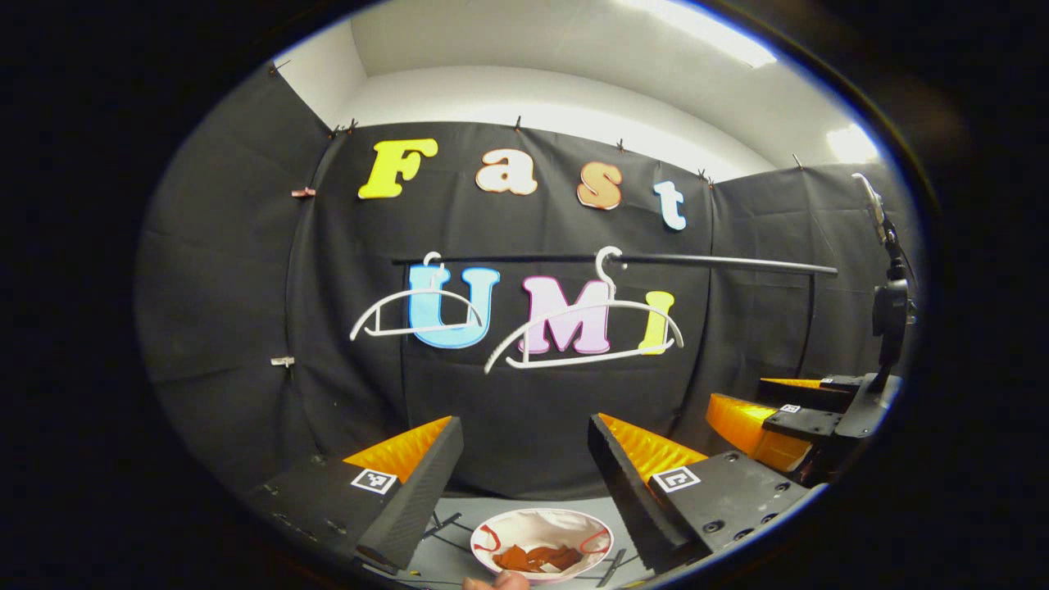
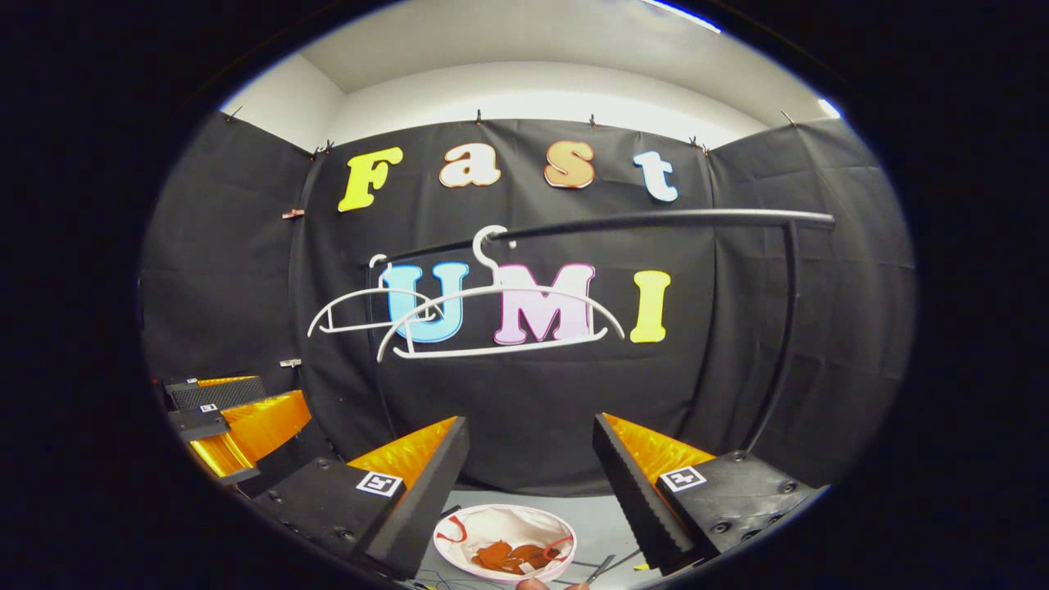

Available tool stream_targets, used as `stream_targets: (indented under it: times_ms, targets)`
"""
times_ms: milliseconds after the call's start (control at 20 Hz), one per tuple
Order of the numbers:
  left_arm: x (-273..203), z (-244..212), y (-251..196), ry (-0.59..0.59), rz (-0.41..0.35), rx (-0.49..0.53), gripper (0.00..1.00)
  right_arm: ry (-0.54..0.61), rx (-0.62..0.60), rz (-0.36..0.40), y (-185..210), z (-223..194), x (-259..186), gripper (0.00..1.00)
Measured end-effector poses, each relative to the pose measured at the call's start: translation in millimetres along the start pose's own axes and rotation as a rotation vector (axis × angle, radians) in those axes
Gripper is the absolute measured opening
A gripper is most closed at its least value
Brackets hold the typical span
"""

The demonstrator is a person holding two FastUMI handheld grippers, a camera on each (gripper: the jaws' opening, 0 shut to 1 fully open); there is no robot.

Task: Grasp the clothes on the hanger with both hands and then place them into the laundry hamper below.

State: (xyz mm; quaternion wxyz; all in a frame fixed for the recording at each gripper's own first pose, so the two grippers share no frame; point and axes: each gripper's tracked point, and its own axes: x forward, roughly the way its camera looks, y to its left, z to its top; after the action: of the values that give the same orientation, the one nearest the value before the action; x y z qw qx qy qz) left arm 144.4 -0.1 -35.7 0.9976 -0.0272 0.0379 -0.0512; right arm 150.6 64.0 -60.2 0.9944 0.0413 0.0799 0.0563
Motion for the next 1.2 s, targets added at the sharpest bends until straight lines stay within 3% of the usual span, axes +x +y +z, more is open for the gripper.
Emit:
stream_targets:
  times_ms: [350,1200]
  targets:
    - [-28.3,39.3,-8.1,-0.076,0.017,0.015,0.97,-0.118,0.014,0.002,-5.6,52.8,-30.3,0.98]
    - [-50.1,72.4,-11.9,-0.136,0.047,0.036,0.97,-0.179,0.017,0.006,-11.6,84.7,-46.1,0.98]
